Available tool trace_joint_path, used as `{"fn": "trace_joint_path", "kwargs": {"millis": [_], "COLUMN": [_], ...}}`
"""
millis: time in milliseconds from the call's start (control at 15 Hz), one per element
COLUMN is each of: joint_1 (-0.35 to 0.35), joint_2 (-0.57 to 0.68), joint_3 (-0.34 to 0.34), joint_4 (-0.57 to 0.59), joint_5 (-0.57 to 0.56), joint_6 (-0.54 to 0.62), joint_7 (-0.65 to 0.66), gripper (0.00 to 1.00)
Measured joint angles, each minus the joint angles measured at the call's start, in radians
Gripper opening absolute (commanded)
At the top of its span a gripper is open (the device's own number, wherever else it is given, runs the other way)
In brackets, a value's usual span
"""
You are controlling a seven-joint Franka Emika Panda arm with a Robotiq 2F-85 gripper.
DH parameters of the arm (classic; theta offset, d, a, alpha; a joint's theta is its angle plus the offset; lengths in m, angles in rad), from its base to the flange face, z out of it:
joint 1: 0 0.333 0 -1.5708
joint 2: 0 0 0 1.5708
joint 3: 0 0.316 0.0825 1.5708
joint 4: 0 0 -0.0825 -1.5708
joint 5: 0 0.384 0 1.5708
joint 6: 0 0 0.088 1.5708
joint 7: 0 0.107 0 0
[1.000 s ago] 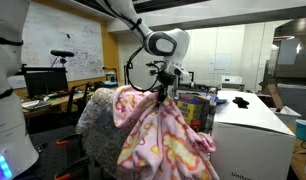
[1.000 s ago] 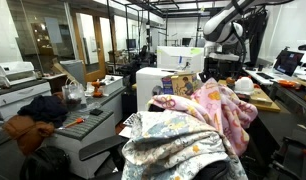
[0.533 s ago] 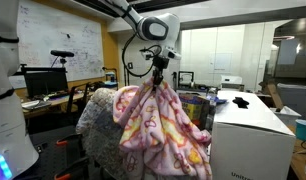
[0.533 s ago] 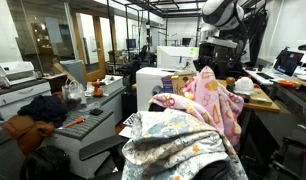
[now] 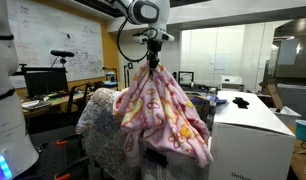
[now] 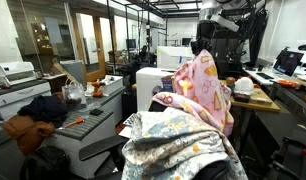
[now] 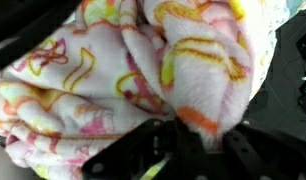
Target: Put the pink blanket over the blue blanket
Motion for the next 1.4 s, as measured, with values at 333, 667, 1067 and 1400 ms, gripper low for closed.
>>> {"fn": "trace_joint_path", "kwargs": {"millis": [333, 667, 1067, 1400], "joint_1": [0.029, 0.060, 0.096, 0.110], "joint_2": [-0.055, -0.086, -0.122, -0.125], "joint_3": [0.018, 0.039, 0.061, 0.067], "joint_4": [0.002, 0.002, 0.002, 0.018], "joint_5": [0.000, 0.000, 0.000, 0.010], "joint_6": [-0.011, -0.018, -0.056, -0.079], "joint_7": [-0.031, -0.033, -0.035, -0.074], "gripper": [0.03, 0.03, 0.03, 0.03]}}
